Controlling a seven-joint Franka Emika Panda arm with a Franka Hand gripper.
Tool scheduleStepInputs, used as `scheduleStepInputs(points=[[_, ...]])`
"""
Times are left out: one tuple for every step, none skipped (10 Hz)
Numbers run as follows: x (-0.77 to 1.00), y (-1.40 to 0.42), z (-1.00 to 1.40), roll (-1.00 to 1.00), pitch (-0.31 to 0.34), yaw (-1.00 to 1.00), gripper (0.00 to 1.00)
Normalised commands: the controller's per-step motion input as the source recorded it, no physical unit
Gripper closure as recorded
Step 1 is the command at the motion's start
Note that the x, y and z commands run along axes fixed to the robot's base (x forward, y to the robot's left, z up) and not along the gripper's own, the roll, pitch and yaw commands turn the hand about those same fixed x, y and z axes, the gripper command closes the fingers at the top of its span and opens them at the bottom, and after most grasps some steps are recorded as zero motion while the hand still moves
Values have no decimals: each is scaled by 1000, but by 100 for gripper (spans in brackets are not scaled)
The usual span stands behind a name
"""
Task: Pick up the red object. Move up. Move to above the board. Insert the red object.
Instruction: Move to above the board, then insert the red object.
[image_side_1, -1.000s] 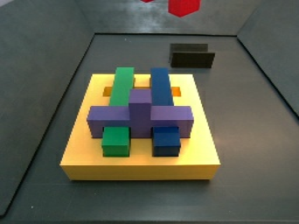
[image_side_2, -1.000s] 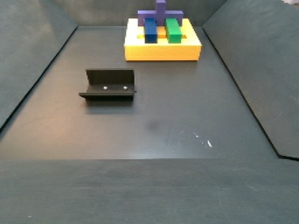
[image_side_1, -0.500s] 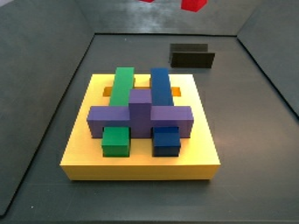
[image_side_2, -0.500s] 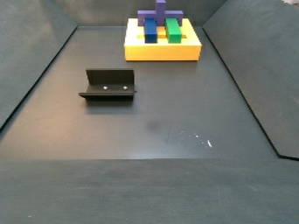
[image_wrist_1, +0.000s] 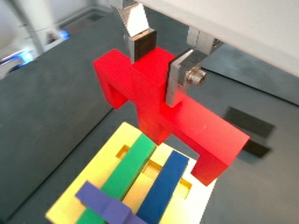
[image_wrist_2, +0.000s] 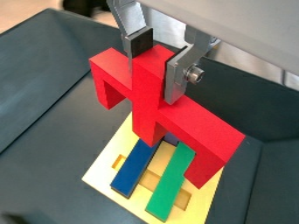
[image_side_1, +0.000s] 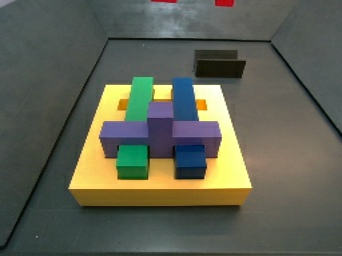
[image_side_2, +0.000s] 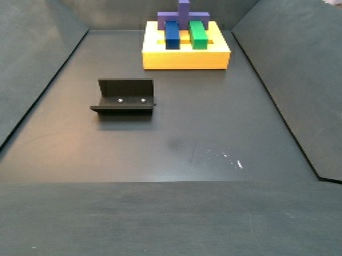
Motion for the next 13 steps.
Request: scheduleStepInputs(points=[[71,-23,33,40,220,672,100],[80,-25,34,43,201,371,100],[84,-27,31,42,189,265,100],[0,0,-177,-213,-76,0,100],[0,6,-294,-316,-94,0,100],[0,86,-294,-407,-154,0,100],[0,123,-291,-413,-156,29,100],[0,194,-403,-369,-127,109,100],[0,180,-689,-233,-84,151,100],[3,11,-954,76,-31,103,100],[103,0,-866,214,0,106,100],[111,0,-880,207,0,109,100],[220,0,-903,150,43,40,100]])
